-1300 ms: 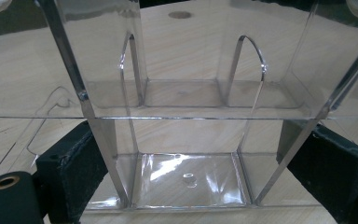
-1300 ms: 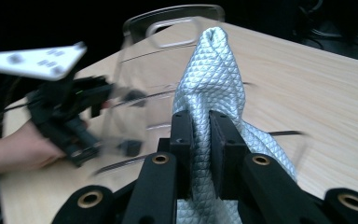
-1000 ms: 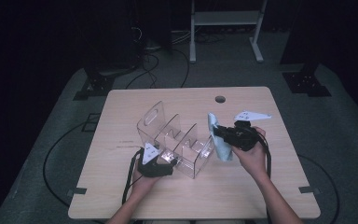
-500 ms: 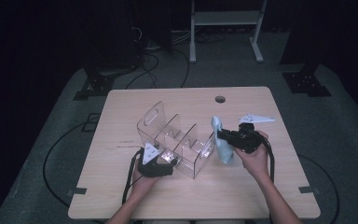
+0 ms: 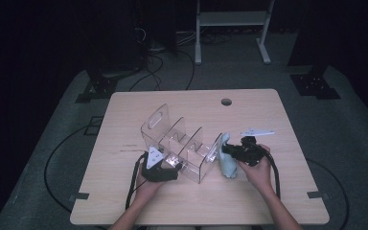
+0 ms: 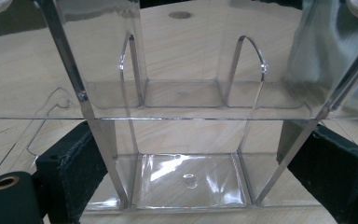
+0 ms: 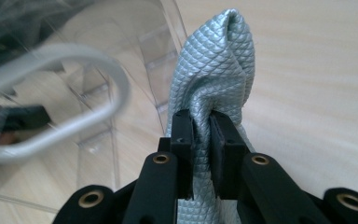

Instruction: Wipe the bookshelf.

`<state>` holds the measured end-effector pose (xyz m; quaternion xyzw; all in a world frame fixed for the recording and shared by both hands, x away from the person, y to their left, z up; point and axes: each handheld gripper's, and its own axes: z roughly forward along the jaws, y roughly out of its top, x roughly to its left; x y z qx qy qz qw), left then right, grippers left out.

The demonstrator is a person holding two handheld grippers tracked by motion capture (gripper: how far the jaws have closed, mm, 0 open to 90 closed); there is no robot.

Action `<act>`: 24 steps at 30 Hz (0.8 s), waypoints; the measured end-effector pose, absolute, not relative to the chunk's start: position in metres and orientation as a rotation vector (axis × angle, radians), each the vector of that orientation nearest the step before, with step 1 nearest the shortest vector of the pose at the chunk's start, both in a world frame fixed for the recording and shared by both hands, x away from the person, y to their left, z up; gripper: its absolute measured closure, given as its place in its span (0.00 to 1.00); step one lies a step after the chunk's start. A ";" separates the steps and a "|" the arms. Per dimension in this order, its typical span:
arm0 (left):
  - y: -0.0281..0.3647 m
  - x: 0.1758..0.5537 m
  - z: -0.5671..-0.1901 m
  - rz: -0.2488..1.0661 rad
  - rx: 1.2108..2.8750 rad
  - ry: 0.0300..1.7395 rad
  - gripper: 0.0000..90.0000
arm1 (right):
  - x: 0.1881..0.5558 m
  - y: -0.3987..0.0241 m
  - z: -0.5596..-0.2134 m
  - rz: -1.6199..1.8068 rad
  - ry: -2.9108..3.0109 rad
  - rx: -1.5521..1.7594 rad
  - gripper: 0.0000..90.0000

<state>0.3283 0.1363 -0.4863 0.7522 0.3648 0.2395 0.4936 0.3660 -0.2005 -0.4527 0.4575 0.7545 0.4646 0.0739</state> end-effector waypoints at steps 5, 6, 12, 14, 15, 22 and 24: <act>0.136 0.328 -0.486 0.582 1.824 0.885 0.09 | 0.366 -0.200 -0.473 1.372 2.301 1.423 0.89; 0.136 0.328 -0.486 0.581 1.824 0.885 0.09 | 0.366 -0.199 -0.475 1.364 2.308 1.429 0.89; 0.136 0.328 -0.486 0.582 1.822 0.886 0.09 | 0.363 -0.197 -0.476 1.345 2.329 1.416 0.89; 0.136 0.328 -0.486 0.584 1.825 0.884 0.09 | 0.359 -0.191 -0.482 1.336 2.363 1.417 0.89; 0.136 0.328 -0.486 0.583 1.825 0.884 0.09 | 0.358 -0.190 -0.484 1.339 2.368 1.419 0.89; 0.136 0.329 -0.486 0.582 1.828 0.883 0.09 | 0.345 -0.179 -0.484 1.339 2.454 1.317 0.89; 0.135 0.328 -0.486 0.584 1.833 0.882 0.09 | 0.347 -0.181 -0.483 1.316 2.440 1.309 0.89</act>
